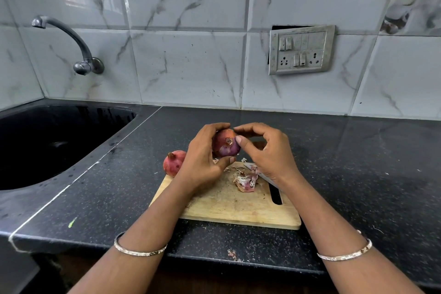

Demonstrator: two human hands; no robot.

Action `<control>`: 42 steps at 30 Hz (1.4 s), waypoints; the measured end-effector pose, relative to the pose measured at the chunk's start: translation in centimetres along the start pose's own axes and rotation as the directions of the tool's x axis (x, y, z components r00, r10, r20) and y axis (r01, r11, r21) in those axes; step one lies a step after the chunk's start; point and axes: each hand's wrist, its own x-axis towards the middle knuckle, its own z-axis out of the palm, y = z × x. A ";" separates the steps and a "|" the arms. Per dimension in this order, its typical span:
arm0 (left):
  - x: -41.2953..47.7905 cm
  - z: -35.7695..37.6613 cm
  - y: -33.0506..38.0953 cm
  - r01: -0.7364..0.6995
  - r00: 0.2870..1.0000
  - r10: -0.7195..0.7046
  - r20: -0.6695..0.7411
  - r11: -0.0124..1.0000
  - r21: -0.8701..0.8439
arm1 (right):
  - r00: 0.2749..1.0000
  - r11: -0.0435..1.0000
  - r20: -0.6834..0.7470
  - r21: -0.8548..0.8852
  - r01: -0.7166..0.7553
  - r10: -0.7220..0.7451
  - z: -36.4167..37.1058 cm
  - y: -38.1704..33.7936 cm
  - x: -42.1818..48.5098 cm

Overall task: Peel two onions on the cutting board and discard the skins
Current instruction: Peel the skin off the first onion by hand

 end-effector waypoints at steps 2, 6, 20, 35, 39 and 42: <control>0.0 0.0 -0.1 -0.003 1.000 0.003 0.008 1.000 -0.009 | 0.997 0.997 -0.027 -0.029 0.070 -0.070 0.0 0.0 0.1; 0.0 -0.1 -0.1 0.035 0.999 -0.033 0.034 0.999 -0.042 | 0.966 0.955 -0.007 -0.152 0.253 -0.257 -0.2 0.5 0.1; -0.1 -0.3 0.2 0.116 0.991 -0.107 0.086 0.988 -0.106 | 0.941 0.902 0.113 -0.270 0.338 -0.319 -0.4 0.4 -0.2; -0.2 -0.4 0.5 0.096 0.994 -0.090 0.062 0.990 -0.101 | 0.930 0.843 0.108 -0.396 0.364 -0.350 0.4 0.1 -0.4; -0.1 -0.3 0.4 0.093 0.994 -0.087 0.060 0.989 -0.114 | 0.956 0.880 0.064 -0.375 0.290 -0.288 0.6 0.1 -0.4; -0.1 -0.2 0.4 0.092 0.994 -0.085 0.066 0.988 -0.125 | 0.972 0.909 0.037 -0.348 0.230 -0.231 0.5 0.4 -0.2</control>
